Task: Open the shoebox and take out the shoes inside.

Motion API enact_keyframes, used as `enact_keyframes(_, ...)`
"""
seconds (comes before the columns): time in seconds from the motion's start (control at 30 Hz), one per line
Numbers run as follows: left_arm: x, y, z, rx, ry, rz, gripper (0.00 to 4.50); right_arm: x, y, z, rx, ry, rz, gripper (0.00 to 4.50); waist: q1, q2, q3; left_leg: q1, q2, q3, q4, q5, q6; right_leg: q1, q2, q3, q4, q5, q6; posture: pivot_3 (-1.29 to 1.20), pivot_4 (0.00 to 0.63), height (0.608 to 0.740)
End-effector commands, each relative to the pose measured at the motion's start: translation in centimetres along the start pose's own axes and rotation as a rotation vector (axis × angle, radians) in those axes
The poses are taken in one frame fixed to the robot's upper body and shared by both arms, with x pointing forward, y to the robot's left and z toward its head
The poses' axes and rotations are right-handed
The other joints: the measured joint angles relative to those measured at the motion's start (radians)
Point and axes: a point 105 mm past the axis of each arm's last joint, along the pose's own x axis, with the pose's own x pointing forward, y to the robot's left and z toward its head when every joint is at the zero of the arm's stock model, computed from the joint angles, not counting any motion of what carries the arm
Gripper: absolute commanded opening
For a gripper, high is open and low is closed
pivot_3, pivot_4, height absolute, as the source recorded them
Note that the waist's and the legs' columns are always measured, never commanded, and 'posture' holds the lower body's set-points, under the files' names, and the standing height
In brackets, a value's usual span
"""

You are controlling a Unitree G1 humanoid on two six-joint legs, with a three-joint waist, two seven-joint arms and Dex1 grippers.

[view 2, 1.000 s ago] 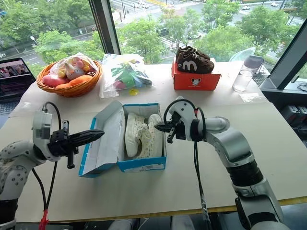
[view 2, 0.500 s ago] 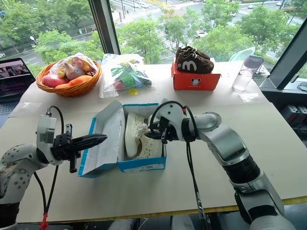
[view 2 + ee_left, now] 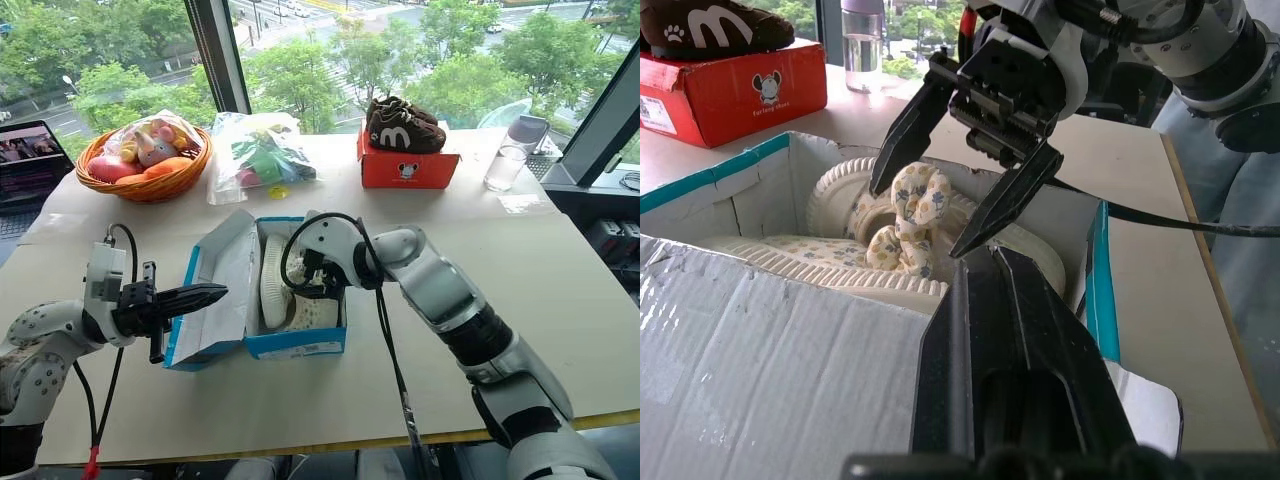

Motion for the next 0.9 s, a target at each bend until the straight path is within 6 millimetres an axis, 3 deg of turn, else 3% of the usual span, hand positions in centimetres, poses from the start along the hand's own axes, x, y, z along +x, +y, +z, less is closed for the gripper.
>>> enact_keyframes(0.03,0.0,-0.1,0.6,0.042,0.005,0.002,0.0,0.8,0.3,-2.3,0.07,0.059,0.007,3.75,0.0,-0.003,-0.002,0.001,0.0,0.0,0.0,0.0,0.0,0.001,0.0,0.0,0.0,0.0,0.0,0.0,0.15,0.74)
enact_keyframes(0.07,0.0,-0.1,0.6,0.043,0.004,0.003,0.0,0.9,0.3,-2.4,0.077,0.063,0.008,3.75,0.0,-0.004,-0.003,0.003,0.0,0.0,0.0,0.0,0.0,0.002,0.0,0.0,0.0,0.0,0.001,0.0,0.15,0.74)
enact_keyframes(0.17,0.0,-0.2,0.7,0.045,0.002,0.003,0.0,0.8,0.2,-2.6,0.074,0.066,-0.001,2.99,0.001,-0.005,-0.004,0.008,0.001,0.0,0.0,0.0,0.0,0.007,0.0,0.0,0.0,-0.004,0.006,0.0,0.15,0.74)
enact_keyframes(0.37,-0.1,-0.3,0.8,0.051,0.002,-0.005,0.0,0.8,0.2,-2.6,0.072,0.065,-0.002,0.89,0.001,-0.005,-0.004,0.014,0.001,0.0,-0.001,0.0,0.0,0.014,0.001,0.0,-0.001,-0.004,0.007,0.0,0.15,0.74)
enact_keyframes(0.47,-0.1,-0.3,0.8,0.048,0.001,-0.003,0.0,0.9,0.2,-2.6,0.071,0.066,0.0,0.09,0.002,-0.005,-0.004,0.014,0.001,0.0,-0.001,0.0,0.0,0.014,0.001,0.0,-0.001,-0.004,0.007,0.0,0.15,0.74)
enact_keyframes(0.77,-0.1,-0.2,0.6,0.045,0.007,0.002,0.0,0.7,0.2,-2.1,0.081,0.042,0.005,0.0,0.002,-0.005,-0.004,0.013,0.001,0.0,-0.001,0.0,0.0,0.014,0.001,0.0,-0.001,-0.004,0.007,0.0,0.15,0.74)
enact_keyframes(0.9,0.0,-0.2,0.5,0.047,0.011,0.004,0.0,-0.2,-0.6,-0.3,0.139,-0.058,-0.012,0.0,0.002,-0.005,-0.003,0.012,0.001,0.0,-0.001,0.0,0.0,0.013,0.0,0.0,-0.002,-0.004,0.007,0.0,0.15,0.74)
